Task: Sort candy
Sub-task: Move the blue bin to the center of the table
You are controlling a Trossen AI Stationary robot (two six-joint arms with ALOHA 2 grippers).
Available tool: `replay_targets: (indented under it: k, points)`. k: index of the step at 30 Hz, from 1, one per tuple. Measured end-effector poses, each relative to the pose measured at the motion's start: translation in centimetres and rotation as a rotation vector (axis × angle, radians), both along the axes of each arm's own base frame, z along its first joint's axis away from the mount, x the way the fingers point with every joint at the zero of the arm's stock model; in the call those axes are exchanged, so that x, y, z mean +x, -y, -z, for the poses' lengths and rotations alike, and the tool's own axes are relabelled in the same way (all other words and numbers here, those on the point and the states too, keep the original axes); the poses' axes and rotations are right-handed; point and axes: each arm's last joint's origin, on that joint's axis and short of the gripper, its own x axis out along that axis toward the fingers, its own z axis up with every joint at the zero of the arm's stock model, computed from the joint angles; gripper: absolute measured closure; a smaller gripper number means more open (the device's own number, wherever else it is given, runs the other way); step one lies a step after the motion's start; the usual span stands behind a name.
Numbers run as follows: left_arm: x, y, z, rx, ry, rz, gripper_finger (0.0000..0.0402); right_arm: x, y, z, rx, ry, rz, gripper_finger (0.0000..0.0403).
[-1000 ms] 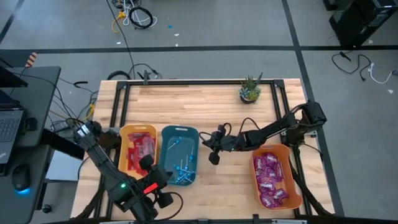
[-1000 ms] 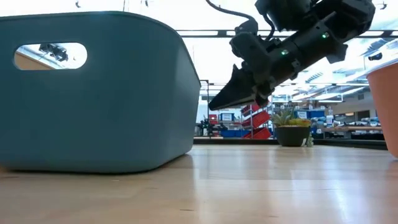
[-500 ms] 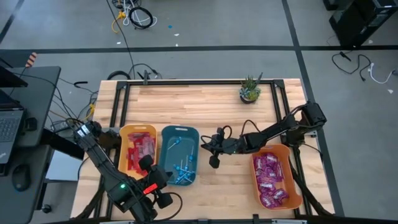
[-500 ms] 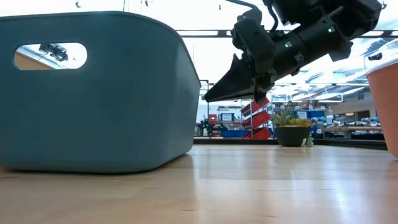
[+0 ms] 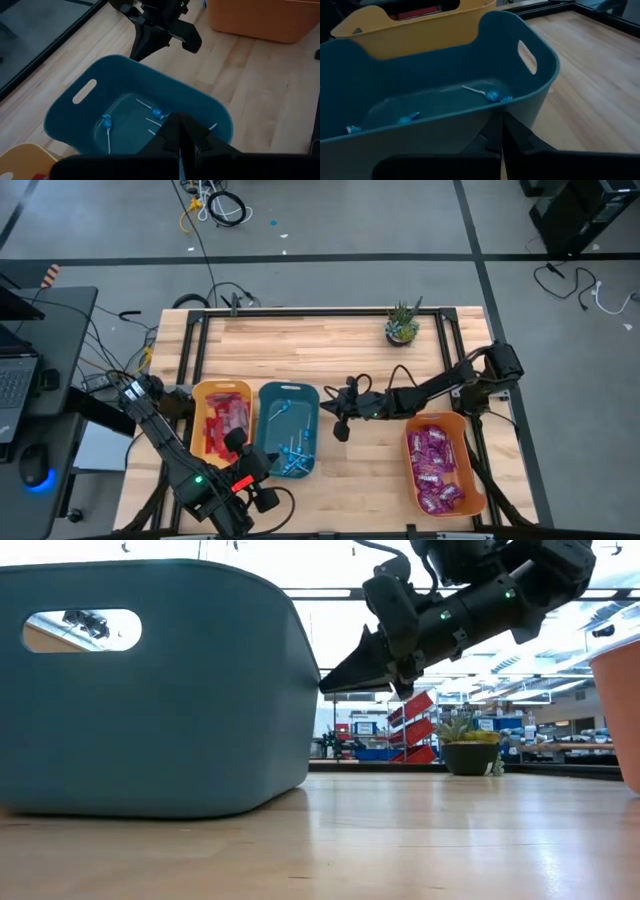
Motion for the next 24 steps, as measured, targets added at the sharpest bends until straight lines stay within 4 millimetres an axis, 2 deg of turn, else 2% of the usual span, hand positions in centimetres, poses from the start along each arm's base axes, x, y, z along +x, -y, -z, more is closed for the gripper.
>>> replay_targets:
  k: [11,17,24]
  points:
    - [0.0,0.0,0.0,0.01,0.006,-0.001,0.0402,0.3,1.2,-0.2,-0.025,0.016,0.001,0.0403]
    - [0.1,0.0,0.0,0.003,0.013,-0.001,0.0402,0.0,1.6,0.4,0.001,-0.056,0.02,0.0403]
    - [0.0,0.0,0.0,0.011,0.016,-0.002,0.0402,0.9,1.1,1.8,0.065,0.007,-0.063,0.0403]
